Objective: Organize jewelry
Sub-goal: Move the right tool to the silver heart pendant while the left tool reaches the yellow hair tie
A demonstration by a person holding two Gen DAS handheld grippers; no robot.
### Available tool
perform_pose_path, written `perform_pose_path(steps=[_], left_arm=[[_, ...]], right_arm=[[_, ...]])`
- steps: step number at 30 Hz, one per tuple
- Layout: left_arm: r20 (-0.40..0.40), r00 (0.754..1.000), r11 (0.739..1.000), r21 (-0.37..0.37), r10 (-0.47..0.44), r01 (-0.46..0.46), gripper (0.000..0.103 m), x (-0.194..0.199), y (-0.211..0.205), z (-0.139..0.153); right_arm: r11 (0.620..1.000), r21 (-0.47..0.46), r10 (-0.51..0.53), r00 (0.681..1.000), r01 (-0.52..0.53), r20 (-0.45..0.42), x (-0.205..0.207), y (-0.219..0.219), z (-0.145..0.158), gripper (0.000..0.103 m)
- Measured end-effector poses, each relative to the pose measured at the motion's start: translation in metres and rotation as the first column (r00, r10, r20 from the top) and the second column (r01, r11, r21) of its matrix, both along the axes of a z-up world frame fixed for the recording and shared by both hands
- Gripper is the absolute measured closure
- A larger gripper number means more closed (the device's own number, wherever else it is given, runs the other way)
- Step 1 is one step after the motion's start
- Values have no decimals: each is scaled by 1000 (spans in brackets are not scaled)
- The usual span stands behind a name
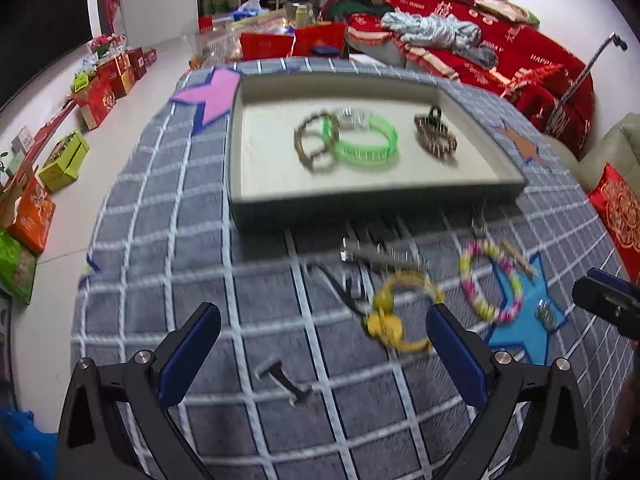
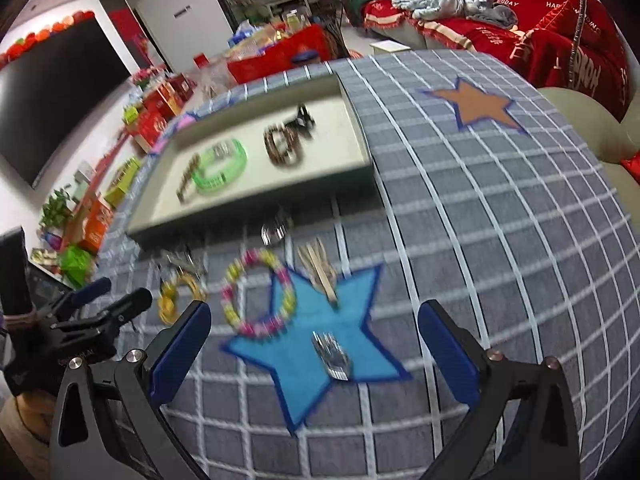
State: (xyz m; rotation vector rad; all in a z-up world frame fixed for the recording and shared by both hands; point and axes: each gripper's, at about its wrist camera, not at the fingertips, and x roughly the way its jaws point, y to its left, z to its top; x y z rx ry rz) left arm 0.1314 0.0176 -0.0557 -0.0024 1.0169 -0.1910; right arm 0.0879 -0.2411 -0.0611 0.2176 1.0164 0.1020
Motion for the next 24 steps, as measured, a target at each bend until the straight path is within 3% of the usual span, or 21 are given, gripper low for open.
perform_pose_path(steps=[10,22,24], left_arm=[[-48,995,996,-10,84,-84,0,-9,-5,-12],[-40,997,998,-1,68,-68,0,0,-17,-12],[-28,998,998,17,60,-59,7,-1,-20,-10]], right_arm=[[998,-54,21,999,-23,-28,-19,-2,-18,0],[992,-115,58,998,-61,-30,-16,12,-25,3],[989,-130,62,997,-67,-39,-14,15,-28,8]])
